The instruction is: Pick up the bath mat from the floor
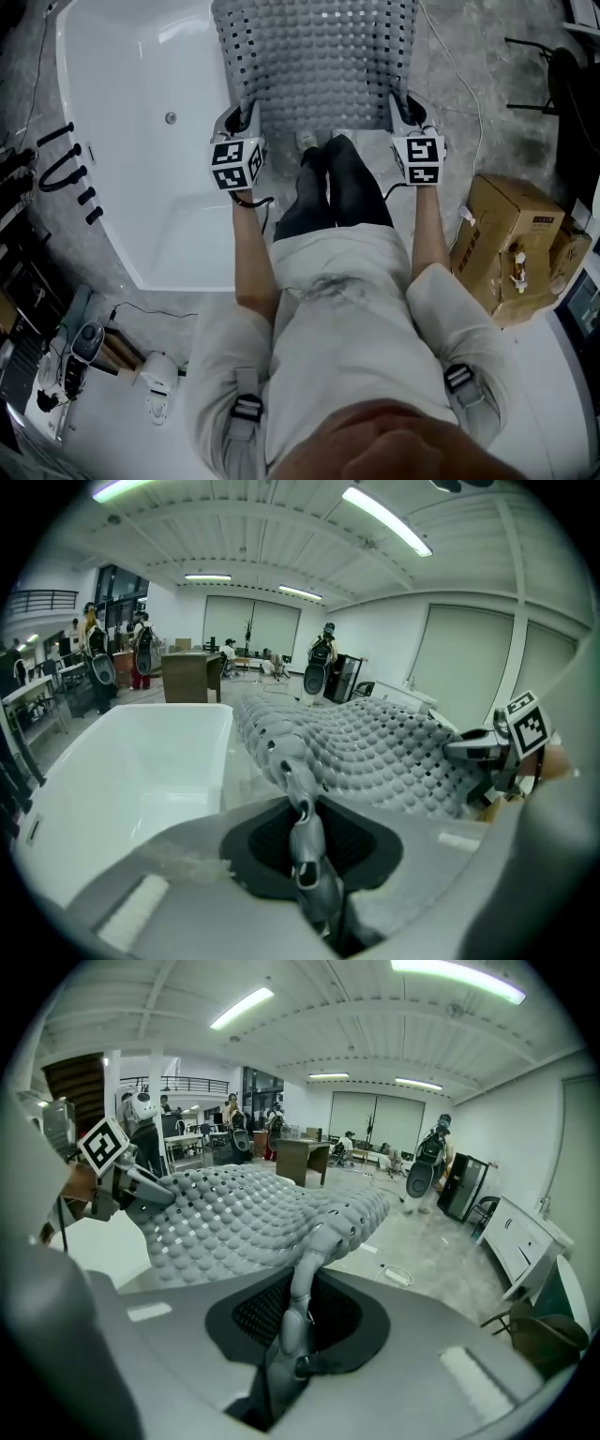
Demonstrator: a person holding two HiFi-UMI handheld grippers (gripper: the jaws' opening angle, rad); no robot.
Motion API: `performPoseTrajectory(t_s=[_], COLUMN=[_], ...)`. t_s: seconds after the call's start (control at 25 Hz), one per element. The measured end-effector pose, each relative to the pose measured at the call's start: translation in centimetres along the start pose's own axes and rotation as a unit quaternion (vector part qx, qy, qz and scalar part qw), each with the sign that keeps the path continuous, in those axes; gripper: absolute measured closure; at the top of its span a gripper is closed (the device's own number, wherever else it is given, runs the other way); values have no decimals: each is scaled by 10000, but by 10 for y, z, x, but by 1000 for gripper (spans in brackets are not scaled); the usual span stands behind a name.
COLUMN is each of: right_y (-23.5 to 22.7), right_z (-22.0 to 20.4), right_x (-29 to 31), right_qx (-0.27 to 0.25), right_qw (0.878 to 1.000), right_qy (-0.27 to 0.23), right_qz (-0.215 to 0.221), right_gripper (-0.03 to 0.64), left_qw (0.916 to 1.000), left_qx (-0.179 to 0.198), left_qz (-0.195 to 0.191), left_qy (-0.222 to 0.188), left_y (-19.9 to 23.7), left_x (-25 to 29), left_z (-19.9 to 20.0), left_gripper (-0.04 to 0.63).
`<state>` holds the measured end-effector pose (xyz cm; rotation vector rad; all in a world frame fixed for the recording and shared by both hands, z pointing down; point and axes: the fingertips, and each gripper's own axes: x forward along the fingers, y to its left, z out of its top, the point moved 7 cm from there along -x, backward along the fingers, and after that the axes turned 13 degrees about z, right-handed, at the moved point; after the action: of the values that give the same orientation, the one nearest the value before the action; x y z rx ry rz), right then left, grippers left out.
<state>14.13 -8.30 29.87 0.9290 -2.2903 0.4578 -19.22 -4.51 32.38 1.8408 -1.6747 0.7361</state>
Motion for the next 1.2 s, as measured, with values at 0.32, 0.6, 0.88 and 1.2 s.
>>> performPoseTrajectory(t_s=[0.32, 0.6, 0.88, 1.2], right_y=[4, 6, 22, 36], right_z=[56, 96, 139, 169], right_x=[-45, -84, -120, -160], right_qx=[-412, -690, -899, -1018], right_qw=[9985, 9948, 9893, 9834], right_qy=[-331, -741, -1099, -1427], right_qz=[-132, -144, -328, -471], right_gripper=[568, 566, 568, 568], left_qw=[9989, 9955, 9902, 9828], left_qx=[-57, 17, 195, 337], left_qz=[-59, -100, -134, -228], left_qy=[-469, -939, -1373, -1802], left_y=[0, 3, 7, 10], left_x=[-43, -80, -119, -156], left_z=[43, 82, 120, 152], left_gripper=[545, 545, 545, 545])
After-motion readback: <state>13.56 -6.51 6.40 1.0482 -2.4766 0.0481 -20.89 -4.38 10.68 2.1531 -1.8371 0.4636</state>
